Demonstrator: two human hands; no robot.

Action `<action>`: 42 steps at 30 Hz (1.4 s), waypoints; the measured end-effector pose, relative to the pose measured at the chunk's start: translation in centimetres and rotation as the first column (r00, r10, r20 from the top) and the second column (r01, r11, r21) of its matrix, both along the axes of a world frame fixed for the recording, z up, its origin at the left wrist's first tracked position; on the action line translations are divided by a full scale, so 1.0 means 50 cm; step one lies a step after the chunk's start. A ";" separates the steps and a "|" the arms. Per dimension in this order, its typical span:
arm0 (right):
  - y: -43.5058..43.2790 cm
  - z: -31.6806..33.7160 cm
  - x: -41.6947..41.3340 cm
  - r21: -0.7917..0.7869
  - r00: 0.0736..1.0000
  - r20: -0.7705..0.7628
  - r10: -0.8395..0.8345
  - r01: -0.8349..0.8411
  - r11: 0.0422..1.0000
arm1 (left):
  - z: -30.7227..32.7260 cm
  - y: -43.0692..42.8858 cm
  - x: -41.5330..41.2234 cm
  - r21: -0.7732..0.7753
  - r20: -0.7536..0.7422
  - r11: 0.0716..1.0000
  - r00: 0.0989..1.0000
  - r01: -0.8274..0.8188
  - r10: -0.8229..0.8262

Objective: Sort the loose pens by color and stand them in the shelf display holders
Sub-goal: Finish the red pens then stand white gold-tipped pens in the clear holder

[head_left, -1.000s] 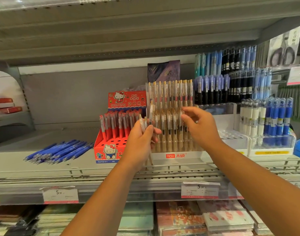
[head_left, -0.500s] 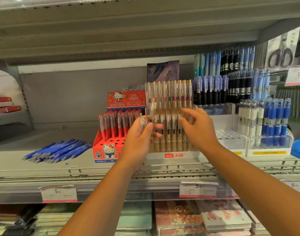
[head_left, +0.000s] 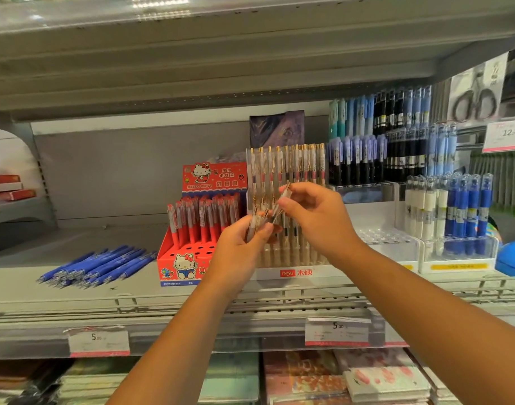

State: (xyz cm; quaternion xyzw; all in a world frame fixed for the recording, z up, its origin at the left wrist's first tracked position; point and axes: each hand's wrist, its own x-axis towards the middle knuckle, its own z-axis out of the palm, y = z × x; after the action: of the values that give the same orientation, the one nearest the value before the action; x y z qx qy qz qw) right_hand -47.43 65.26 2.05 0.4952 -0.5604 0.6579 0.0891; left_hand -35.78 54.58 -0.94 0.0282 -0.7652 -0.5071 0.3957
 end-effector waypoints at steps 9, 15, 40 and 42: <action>0.044 -0.027 -0.071 -0.251 0.970 0.242 -0.031 0.093 0.964 | 0.000 -0.003 -0.003 0.059 -0.017 0.998 1.000 0.011 -0.010; 0.063 -0.036 -0.113 -0.263 0.956 0.202 -0.214 0.263 0.928 | -0.002 -0.011 -0.005 0.065 0.029 0.997 0.999 -0.033 0.032; 0.032 -0.054 -0.105 0.048 0.934 -0.098 -0.344 0.350 0.936 | -0.006 -0.006 -0.011 0.044 0.040 0.998 0.999 -0.038 0.037; 0.028 -0.057 -0.108 0.101 0.936 -0.072 -0.344 0.350 0.931 | -0.006 -0.003 -0.009 0.041 0.033 0.999 0.999 -0.016 0.015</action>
State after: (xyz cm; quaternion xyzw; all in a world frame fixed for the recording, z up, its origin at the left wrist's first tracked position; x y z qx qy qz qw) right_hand -52.84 66.64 -0.78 0.4098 -0.6725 0.5859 0.1910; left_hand -36.23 54.43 -1.24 0.0504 -0.7606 -0.5193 0.3863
